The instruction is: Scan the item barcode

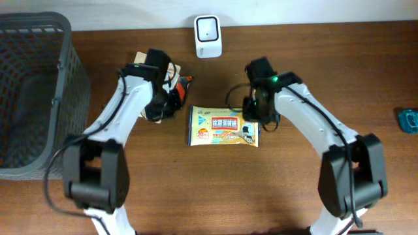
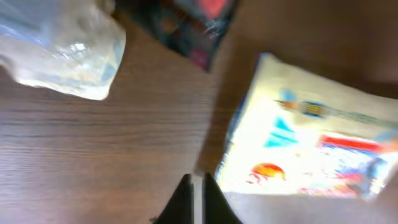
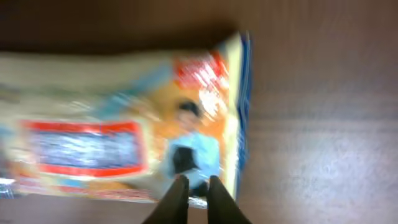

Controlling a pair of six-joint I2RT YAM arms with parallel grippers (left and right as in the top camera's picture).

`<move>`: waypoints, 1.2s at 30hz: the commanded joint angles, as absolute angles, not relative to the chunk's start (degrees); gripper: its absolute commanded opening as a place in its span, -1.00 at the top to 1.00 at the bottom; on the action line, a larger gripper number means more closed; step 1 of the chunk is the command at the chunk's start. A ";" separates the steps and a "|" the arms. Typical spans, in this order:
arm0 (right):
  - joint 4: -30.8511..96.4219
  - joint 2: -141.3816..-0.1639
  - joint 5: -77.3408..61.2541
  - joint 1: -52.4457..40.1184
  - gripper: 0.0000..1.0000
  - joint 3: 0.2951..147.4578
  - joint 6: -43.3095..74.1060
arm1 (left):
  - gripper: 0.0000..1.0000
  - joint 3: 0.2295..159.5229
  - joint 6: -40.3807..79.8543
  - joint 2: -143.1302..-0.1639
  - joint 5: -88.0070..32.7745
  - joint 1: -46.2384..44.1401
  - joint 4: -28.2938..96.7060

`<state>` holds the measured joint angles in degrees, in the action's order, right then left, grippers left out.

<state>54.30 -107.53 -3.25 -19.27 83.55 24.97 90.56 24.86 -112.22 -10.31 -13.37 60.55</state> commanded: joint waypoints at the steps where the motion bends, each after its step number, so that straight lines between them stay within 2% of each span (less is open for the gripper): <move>1: 51.66 -105.69 -14.59 -19.40 -0.72 85.73 4.16 | -0.86 91.88 23.90 -108.75 -5.23 -13.21 60.16; 2: 51.62 -105.75 -17.34 -19.64 -0.97 85.73 -0.89 | -0.98 91.88 23.92 -108.90 -2.92 -13.08 59.81; 4: 51.62 -105.89 -16.84 -20.80 -0.97 85.71 -6.96 | -0.98 91.88 24.32 -108.95 -1.91 -11.81 59.11; 7: 50.81 -106.15 -8.45 -22.28 -0.97 85.71 -12.03 | -0.99 91.88 27.77 -108.95 -5.28 -7.46 59.09; 9: 48.71 -106.13 -3.53 -22.46 -0.97 85.73 -11.99 | -0.99 91.88 27.75 -108.95 -6.09 -5.89 59.46; 12: 46.57 -106.24 -6.74 -22.44 -0.97 85.62 -12.05 | -0.98 91.88 27.75 -108.95 -6.20 -4.93 60.64; 18: 48.82 -110.43 -16.10 -22.50 -0.97 83.72 -44.10 | -0.98 91.88 27.75 -108.95 -6.63 -3.84 60.66; 20: 51.16 -112.20 -18.09 -22.50 -0.97 83.72 -50.89 | -0.98 91.88 27.73 -108.95 -6.59 -3.57 60.77; 26: 50.46 -114.17 -22.83 -22.55 -0.96 83.72 -59.86 | -0.98 91.88 27.73 -108.95 -6.37 -3.57 61.19; 36: 47.51 -115.63 -22.50 -22.87 -0.99 83.72 -61.28 | -0.98 91.88 27.73 -108.95 -6.17 -3.57 61.17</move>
